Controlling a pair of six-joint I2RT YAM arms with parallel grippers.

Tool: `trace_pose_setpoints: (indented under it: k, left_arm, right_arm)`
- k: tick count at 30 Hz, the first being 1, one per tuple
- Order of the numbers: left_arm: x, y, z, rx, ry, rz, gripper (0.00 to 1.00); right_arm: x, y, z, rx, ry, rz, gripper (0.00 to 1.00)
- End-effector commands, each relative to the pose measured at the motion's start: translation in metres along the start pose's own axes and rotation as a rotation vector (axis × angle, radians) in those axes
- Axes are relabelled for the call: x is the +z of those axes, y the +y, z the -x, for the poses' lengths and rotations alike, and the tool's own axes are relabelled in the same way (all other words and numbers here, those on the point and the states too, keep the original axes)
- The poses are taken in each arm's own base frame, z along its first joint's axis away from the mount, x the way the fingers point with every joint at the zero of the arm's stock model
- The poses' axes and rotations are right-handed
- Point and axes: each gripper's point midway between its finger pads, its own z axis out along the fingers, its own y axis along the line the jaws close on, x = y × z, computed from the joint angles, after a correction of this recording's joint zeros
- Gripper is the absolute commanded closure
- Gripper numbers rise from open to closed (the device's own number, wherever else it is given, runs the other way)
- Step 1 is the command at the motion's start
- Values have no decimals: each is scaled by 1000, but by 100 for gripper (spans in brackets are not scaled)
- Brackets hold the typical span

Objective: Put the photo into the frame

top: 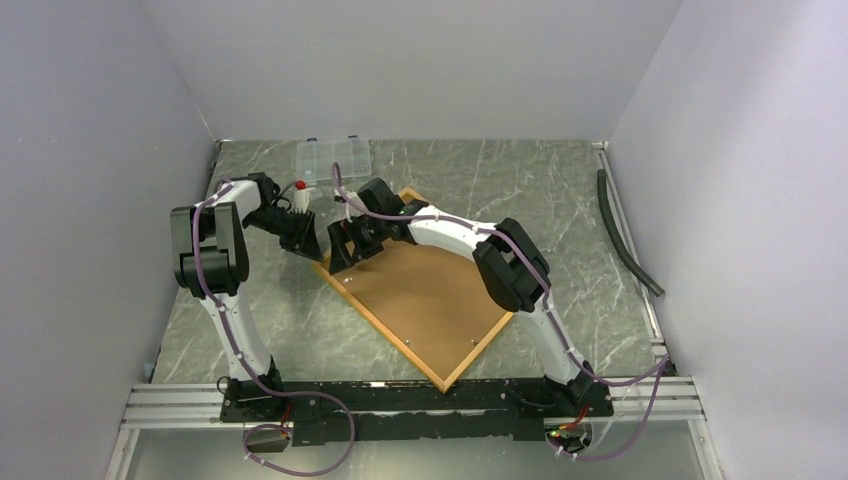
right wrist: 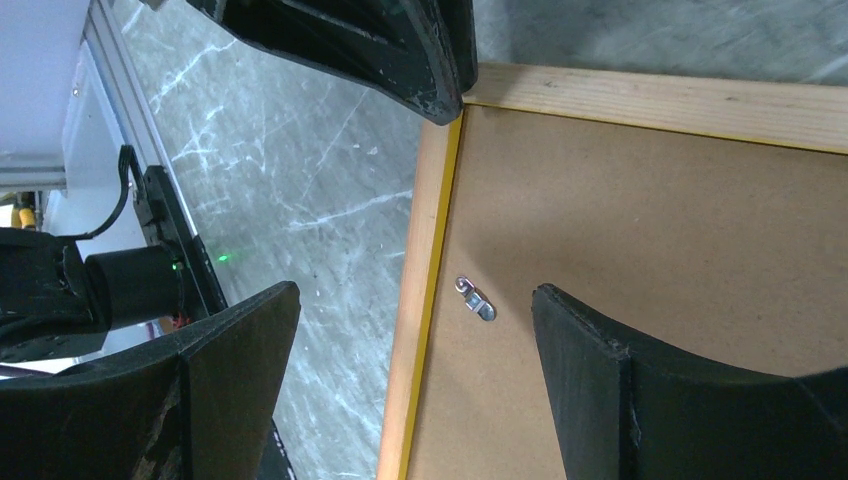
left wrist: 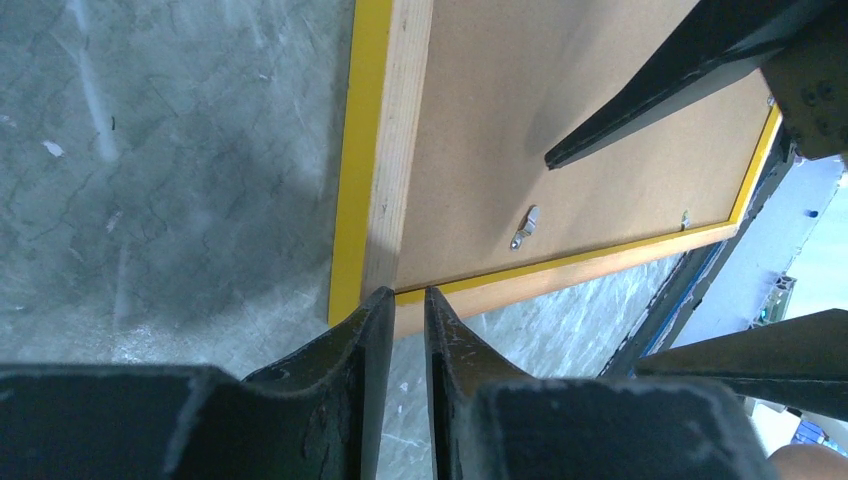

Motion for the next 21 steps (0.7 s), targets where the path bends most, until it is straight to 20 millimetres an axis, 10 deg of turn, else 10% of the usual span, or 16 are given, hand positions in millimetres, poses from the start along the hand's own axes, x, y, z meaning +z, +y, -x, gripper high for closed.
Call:
trace_pose_setpoints:
  k: [1, 21]
  left_arm:
    - [8, 19, -8, 17, 23, 43, 75]
    - [8, 20, -8, 18, 25, 56, 78]
  right_arm:
    - [8, 16, 10, -55, -20, 67, 10]
    - [16, 28, -19, -43, 32, 87, 15]
